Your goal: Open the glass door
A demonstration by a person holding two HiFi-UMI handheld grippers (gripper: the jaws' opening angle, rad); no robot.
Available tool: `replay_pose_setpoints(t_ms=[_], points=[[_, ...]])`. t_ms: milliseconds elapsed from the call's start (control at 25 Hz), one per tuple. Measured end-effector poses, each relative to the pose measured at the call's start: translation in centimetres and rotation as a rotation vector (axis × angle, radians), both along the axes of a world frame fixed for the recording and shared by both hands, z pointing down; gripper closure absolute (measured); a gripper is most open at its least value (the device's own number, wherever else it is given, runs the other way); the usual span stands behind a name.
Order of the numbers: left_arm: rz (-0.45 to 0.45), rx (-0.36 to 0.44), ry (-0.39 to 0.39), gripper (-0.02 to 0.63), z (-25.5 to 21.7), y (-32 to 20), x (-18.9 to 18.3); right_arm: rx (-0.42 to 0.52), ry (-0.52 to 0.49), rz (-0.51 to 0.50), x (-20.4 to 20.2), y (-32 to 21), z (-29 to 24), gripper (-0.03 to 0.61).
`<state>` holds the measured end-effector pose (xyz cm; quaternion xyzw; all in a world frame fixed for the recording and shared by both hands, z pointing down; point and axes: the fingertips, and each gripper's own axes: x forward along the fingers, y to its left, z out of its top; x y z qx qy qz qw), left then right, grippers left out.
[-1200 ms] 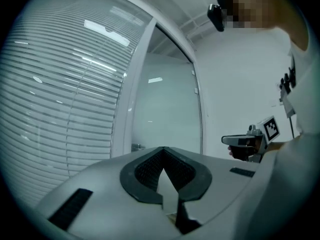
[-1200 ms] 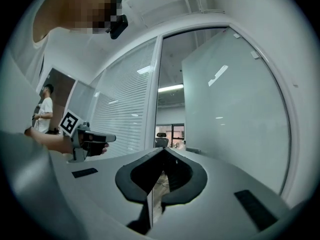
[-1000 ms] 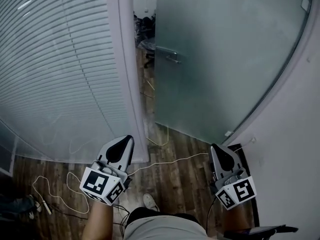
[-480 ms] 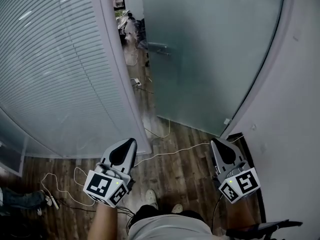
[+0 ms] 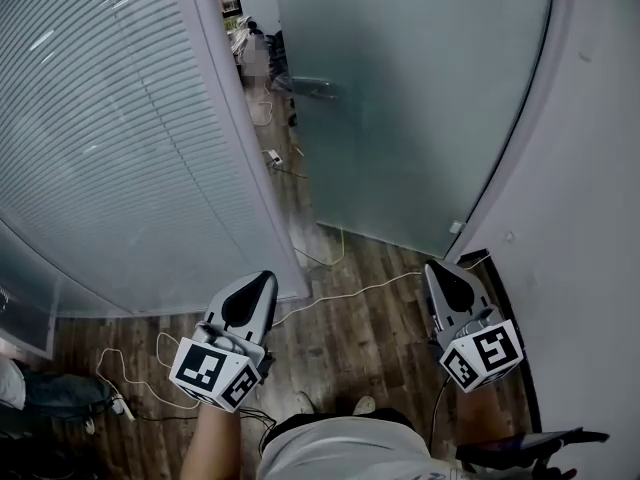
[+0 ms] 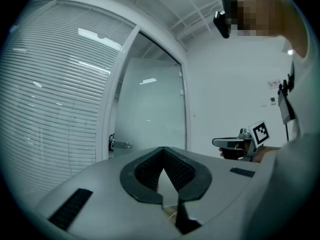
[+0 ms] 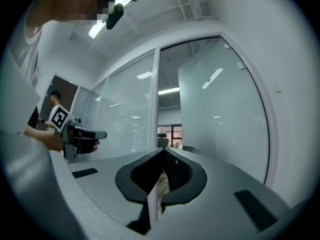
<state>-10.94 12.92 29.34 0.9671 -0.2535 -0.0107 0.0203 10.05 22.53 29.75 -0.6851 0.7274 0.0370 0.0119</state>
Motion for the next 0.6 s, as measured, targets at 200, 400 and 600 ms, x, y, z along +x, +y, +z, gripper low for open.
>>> replay_pose_setpoints(t_ms=[200, 400, 600], points=[[-0.006, -0.006, 0.011, 0.614, -0.3, -1.6, -2.5, -0.002, 0.017, -0.005, -2.6, -1.3, -0.9, 0.577], [-0.002, -0.004, 0.024, 0.614, -0.8, -2.6, -3.9, -0.008, 0.034, -0.002, -4.1, -2.0, -1.4, 0.577], [0.004, 0.001, 0.029, 0.614, -0.6, -2.6, -4.9, -0.012, 0.04, -0.001, -5.1, -2.1, -1.2, 0.577]])
